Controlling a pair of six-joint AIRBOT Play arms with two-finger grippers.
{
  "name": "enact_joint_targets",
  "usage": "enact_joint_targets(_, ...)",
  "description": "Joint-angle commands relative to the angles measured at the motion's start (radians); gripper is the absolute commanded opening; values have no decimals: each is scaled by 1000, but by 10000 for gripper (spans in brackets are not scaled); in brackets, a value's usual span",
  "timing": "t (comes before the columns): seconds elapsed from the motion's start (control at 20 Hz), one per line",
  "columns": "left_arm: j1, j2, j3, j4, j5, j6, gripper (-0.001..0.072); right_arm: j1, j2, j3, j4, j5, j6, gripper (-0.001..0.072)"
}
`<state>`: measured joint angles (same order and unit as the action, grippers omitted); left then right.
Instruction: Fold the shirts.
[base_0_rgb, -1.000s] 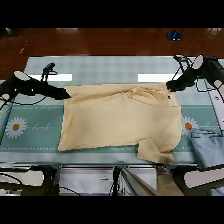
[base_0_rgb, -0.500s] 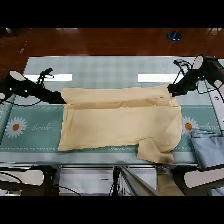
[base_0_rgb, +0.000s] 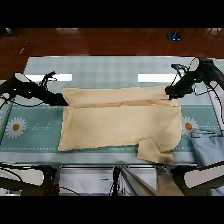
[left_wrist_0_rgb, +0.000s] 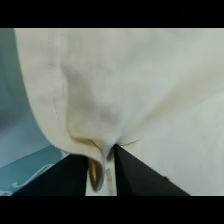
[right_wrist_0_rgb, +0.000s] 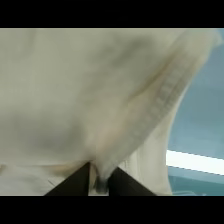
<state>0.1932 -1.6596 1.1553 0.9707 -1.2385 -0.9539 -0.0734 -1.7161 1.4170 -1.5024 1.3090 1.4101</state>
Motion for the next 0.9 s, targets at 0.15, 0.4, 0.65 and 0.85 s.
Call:
enact_joint_targets(0.15, 46, 34, 159, -33, -119, -76, 281, 0, 105, 1, -105, 99, -5, 435)
enact_joint_targets(0.4, 169, 234, 215, 220, -245, -159, 309, -80, 327, -4, -198, 197, 7, 439)
enact_joint_targets(0.65, 339, 446, -61, 190, -273, -226, 684, -296, 531, -299, 57, 202, -46, 545)
enact_joint_targets(0.85, 436, 561, -380, -13, -291, -109, 683, -421, 669, -633, 261, 117, -140, 554)
